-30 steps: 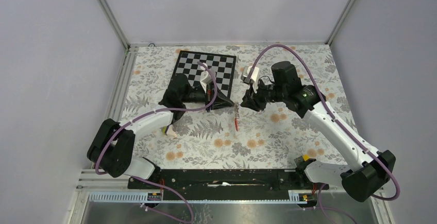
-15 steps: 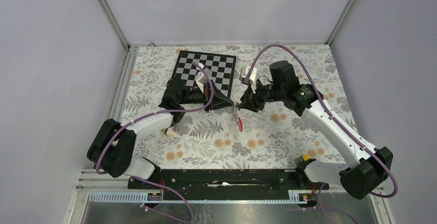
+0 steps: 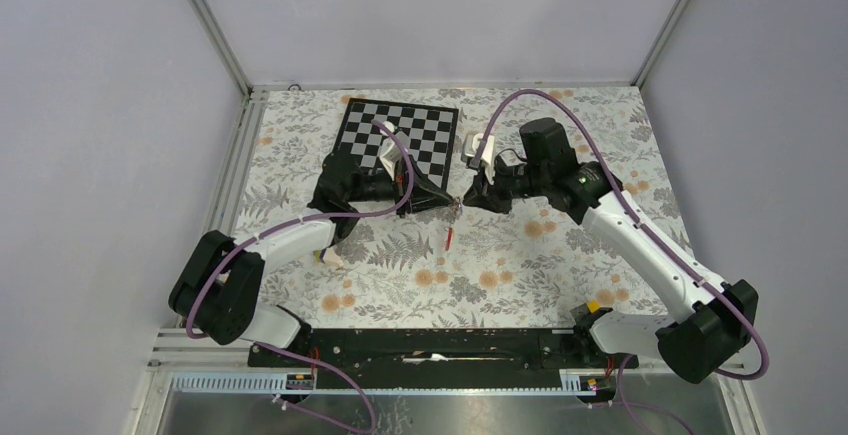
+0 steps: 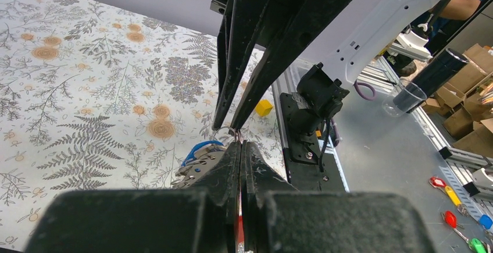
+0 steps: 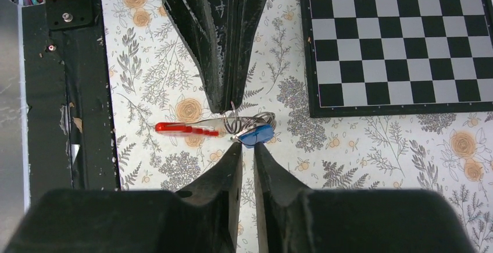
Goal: Put the keys on the keyring
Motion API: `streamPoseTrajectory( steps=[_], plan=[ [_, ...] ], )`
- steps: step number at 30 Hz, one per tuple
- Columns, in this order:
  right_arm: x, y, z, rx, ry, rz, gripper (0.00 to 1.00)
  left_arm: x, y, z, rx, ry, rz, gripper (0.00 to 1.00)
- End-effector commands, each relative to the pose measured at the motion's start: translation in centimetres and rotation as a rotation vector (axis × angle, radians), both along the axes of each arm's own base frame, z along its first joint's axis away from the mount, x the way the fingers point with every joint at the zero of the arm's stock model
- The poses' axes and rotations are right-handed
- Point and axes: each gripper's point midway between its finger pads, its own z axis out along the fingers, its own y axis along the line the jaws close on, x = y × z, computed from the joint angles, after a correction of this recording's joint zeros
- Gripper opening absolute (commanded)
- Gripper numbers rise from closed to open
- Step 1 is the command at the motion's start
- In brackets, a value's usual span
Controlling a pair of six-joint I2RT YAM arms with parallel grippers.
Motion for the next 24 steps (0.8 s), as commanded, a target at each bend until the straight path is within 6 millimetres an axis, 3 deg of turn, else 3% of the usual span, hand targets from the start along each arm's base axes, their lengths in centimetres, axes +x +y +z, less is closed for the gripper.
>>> streamPoseTrajectory(
  steps=[1,5,15,24],
  plan=[
    [-0.6,0.8,0.3,0.039,-0.015,0.053,0.19,-0.2,0.1,2.4,-0.064,-0.093,-0.002,0.00],
    [-1.3,1.0,0.9,0.068,0.010,0.061,0.18,0.0,0.1,2.4,-0.067,-0.096,0.010,0.00],
    [-2.3,0.9,1.1,0.077,0.033,0.092,0.00,0.1,0.2,2.7,-0.075,-0.107,0.022,0.00],
    [-2.9,0.6,-0.5,0.064,0.062,0.094,0.00,0.3,0.3,3.0,-0.079,-0.123,0.024,0.00]
  ],
)
